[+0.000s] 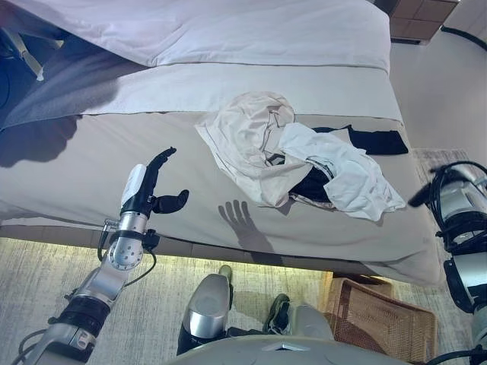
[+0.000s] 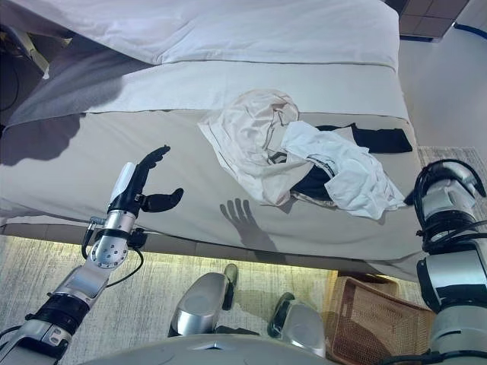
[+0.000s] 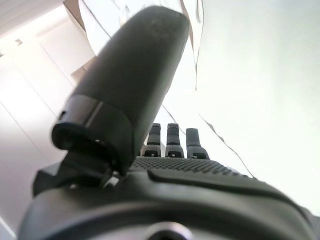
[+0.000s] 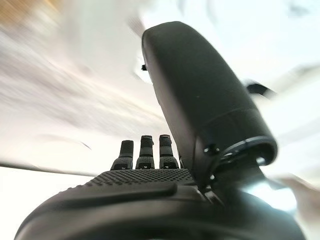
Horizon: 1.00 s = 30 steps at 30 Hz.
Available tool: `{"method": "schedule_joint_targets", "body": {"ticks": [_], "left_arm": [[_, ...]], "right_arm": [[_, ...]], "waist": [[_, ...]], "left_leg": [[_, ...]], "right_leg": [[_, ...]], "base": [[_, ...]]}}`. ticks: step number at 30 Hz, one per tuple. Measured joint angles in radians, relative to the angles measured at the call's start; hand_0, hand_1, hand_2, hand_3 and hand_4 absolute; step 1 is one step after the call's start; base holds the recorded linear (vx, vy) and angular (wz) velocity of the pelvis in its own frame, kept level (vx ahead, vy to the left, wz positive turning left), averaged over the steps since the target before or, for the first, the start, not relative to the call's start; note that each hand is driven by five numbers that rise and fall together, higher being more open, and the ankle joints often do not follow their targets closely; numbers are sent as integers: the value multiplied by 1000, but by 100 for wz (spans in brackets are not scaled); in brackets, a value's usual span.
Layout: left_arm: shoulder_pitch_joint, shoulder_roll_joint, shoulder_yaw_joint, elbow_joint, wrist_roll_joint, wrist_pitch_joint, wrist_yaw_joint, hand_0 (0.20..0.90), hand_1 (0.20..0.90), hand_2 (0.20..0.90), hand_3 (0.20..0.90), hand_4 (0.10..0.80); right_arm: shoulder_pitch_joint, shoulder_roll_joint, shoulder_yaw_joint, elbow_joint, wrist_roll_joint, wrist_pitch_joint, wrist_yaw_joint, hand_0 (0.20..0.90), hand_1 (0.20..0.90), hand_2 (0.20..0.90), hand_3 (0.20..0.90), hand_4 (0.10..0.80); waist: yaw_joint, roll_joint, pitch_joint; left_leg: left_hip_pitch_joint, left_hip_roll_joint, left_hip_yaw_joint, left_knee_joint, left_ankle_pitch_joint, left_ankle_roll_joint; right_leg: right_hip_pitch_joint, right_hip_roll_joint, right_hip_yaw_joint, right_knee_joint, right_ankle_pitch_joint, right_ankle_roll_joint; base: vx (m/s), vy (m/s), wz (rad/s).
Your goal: Pick up the clothes from the bed and place them into the basket
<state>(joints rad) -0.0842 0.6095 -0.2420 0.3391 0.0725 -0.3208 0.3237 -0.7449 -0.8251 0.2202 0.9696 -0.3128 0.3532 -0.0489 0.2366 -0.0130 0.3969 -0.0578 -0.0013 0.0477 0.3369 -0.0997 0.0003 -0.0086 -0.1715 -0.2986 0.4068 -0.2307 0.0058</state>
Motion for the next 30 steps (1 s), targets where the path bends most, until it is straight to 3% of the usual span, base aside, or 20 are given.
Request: {"method": "schedule_joint_targets", "body": {"ticks": [7, 12, 21, 30], "left_arm": [[-4, 16, -48, 0, 7, 0, 24, 900, 900, 900, 900, 800], [-18, 20, -67, 0, 6, -8, 54, 900, 900, 900, 900, 800], [-5, 18, -67, 17, 6, -33, 95, 900, 900, 900, 900, 800], [15, 13, -65, 20, 48, -77, 127, 900, 900, 900, 900, 800]], "right_arm": [[-42, -8, 101, -53, -2, -93, -125, 900, 900, 900, 900, 800], [-65, -8, 117, -58, -4, -157, -186, 900, 900, 900, 900, 800], [-68, -7, 238, -190, -113, -236, -183, 900, 900, 900, 900, 800], [-111, 4, 329, -248, -205, -238, -179, 900, 900, 900, 900, 800]], "waist": [[3, 4, 5], [-1, 32, 84], [-1, 59, 133], [45, 66, 144]], "left_leg": [[-88, -2, -12, 57, 0, 0], [-148, -10, -21, 96, -2, -2], [-200, -21, -24, 95, 7, -6], [-256, -65, -67, 150, 2, -13]], "right_leg": [[-80, -9, -16, 69, -1, -1], [-141, -27, -21, 120, -15, -10], [-197, -47, -24, 154, -20, -12], [-236, -101, -64, 240, -69, -13]], "base": [[-120, 29, 8], [-102, 26, 7], [-25, 14, 5], [31, 11, 20]]}}
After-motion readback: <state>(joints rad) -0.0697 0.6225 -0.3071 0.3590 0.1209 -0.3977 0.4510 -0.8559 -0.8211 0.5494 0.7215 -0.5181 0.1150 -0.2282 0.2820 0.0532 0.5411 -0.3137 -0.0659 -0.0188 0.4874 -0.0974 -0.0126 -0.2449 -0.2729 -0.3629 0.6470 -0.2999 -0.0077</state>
